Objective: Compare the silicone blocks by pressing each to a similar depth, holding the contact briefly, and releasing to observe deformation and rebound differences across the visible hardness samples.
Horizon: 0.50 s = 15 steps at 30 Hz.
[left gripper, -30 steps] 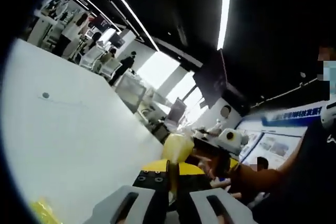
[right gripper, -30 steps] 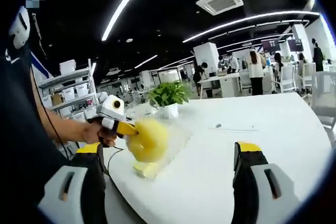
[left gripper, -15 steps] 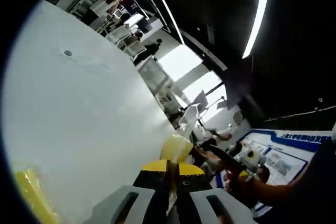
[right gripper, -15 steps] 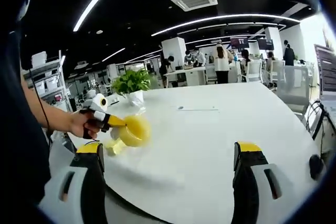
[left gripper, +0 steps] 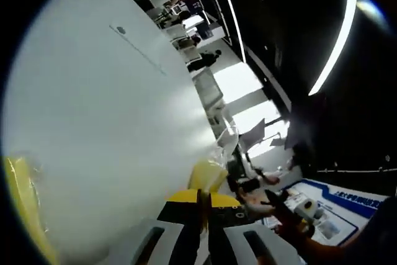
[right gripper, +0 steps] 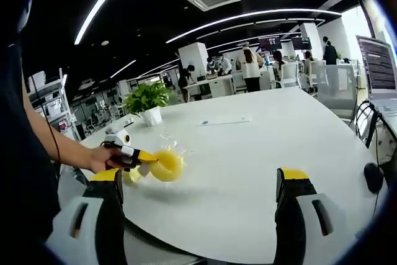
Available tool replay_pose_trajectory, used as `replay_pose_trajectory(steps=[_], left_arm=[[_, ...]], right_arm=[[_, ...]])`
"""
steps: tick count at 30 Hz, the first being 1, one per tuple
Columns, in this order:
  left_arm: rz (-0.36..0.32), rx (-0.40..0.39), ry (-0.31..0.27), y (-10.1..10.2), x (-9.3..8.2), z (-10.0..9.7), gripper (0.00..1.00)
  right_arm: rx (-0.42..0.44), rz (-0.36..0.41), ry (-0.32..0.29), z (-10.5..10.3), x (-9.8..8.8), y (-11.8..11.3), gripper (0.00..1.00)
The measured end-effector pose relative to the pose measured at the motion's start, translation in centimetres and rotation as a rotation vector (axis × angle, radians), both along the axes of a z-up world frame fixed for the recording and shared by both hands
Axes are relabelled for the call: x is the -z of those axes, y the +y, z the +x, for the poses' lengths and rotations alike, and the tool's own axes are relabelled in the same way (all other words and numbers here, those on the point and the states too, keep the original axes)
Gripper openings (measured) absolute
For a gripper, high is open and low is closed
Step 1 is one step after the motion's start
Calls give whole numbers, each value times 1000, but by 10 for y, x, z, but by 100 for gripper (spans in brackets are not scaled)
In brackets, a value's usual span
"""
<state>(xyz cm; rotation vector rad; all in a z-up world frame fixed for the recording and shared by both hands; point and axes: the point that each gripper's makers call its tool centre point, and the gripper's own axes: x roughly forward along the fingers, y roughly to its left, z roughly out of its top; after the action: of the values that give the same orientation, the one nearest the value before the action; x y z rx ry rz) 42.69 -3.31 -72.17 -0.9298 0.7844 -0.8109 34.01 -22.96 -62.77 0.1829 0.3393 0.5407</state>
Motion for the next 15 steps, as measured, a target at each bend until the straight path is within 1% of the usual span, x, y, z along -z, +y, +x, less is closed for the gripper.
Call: replay_pose_trajectory(steps=[1, 3, 5, 7, 9, 12, 15], left_arm=[[9, -6, 15, 1, 4, 0, 0], [33, -16, 24, 3, 11, 2, 0], [36, -38, 51, 7, 16, 3, 1], [38, -82, 78, 12, 20, 6, 1], [63, -89, 80, 14, 24, 6, 1], [133, -74, 83, 14, 33, 5, 1], [142, -83, 94, 12, 35, 5, 2]], right_arm=[[-1, -3, 3, 0, 1, 0, 97], [-2, -4, 10, 0, 3, -1, 97], [-3, -2, 15, 1, 4, 0, 97], [-4, 1, 18, 1, 3, 2, 97], [-5, 5, 16, 2, 3, 3, 97], [-8, 6, 18, 3, 3, 6, 97], [-9, 7, 22, 2, 5, 7, 97]])
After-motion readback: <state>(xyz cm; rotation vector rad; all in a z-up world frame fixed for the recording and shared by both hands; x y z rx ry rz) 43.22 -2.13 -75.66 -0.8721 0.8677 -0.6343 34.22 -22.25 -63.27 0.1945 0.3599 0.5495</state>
